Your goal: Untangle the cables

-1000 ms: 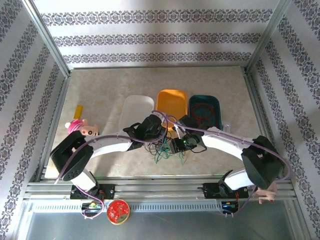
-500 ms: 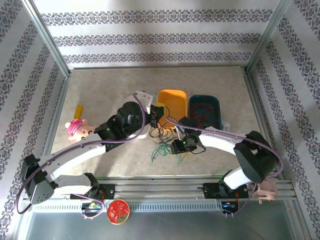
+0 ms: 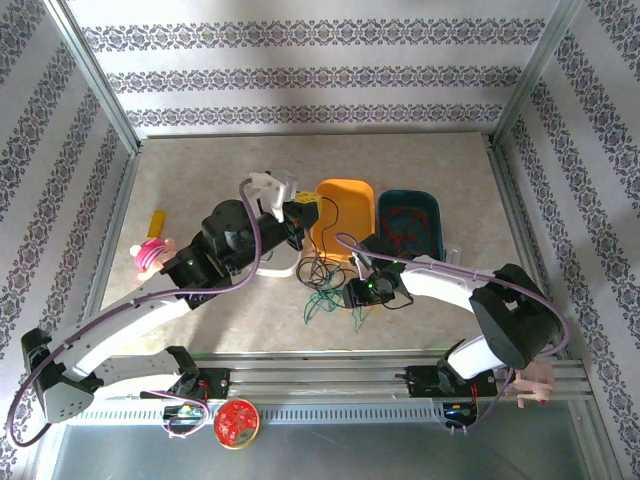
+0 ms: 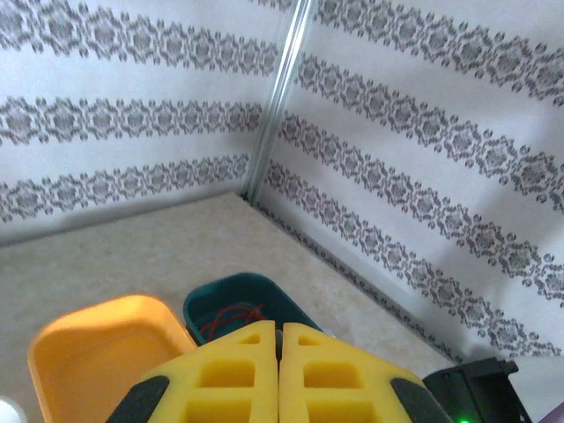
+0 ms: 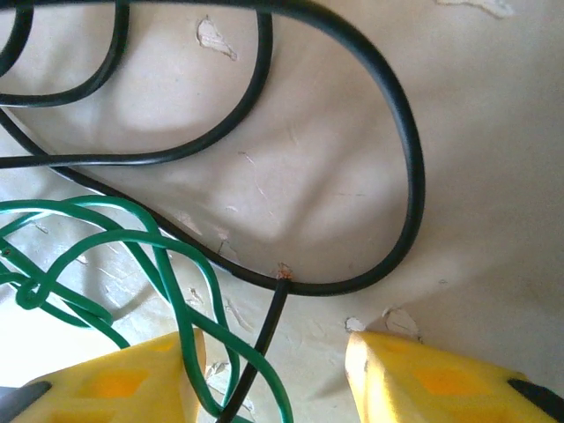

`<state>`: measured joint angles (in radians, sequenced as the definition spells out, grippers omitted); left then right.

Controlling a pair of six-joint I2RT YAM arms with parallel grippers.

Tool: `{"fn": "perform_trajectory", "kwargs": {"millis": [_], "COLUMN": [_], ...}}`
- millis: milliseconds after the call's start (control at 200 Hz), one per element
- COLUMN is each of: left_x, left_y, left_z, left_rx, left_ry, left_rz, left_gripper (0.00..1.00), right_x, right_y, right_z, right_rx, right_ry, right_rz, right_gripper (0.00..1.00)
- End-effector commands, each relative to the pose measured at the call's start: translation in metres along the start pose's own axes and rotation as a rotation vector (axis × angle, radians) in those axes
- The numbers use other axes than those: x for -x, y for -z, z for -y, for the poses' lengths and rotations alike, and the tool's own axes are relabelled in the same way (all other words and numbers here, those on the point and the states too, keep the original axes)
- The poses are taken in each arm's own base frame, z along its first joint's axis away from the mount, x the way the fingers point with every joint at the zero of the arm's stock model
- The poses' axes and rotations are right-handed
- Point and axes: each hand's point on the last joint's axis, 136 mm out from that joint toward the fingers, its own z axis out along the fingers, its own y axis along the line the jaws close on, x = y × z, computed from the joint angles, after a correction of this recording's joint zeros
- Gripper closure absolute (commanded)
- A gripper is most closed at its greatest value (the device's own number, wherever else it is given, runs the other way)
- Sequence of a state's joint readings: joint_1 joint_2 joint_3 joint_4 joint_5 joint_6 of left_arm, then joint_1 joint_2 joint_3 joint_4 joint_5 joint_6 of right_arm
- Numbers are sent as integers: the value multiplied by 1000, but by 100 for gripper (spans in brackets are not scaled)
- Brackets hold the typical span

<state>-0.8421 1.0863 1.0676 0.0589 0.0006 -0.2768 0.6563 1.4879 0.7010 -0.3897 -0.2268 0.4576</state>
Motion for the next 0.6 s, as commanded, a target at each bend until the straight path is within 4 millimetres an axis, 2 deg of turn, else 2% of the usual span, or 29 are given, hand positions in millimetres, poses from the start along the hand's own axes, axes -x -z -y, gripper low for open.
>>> {"fn": "perform_trajectory", "kwargs": {"millis": [0,200,285,355,435,595], "left_x": [70,114,123,123,120,110], "left_y": [29,54,59,55,50,39], "left_z": [6,23,23,14,-7,-41], "left_rx": [5,-46,-38,21,144,333], "left_ry": [-68,-118,-130,-150,-156,-173], "left_rz": [201,310,333,324,313,281], "left_gripper": [100,100,100,100,100,100], "right_x": [-23,-22,-21,-19,-12,12], "right_y": [-9,-9,-8,-5,4,41], "right_z": [18,22,23,23,22,21], "right_rx": [-49,-54,-58,-59,-56,-73], "right_ry": [-47,-63,-66,-65,-56,-37], "right_rz": [-61,-56,-49,-30,22,227], "right_gripper": [50,50,50,49,49,43]}}
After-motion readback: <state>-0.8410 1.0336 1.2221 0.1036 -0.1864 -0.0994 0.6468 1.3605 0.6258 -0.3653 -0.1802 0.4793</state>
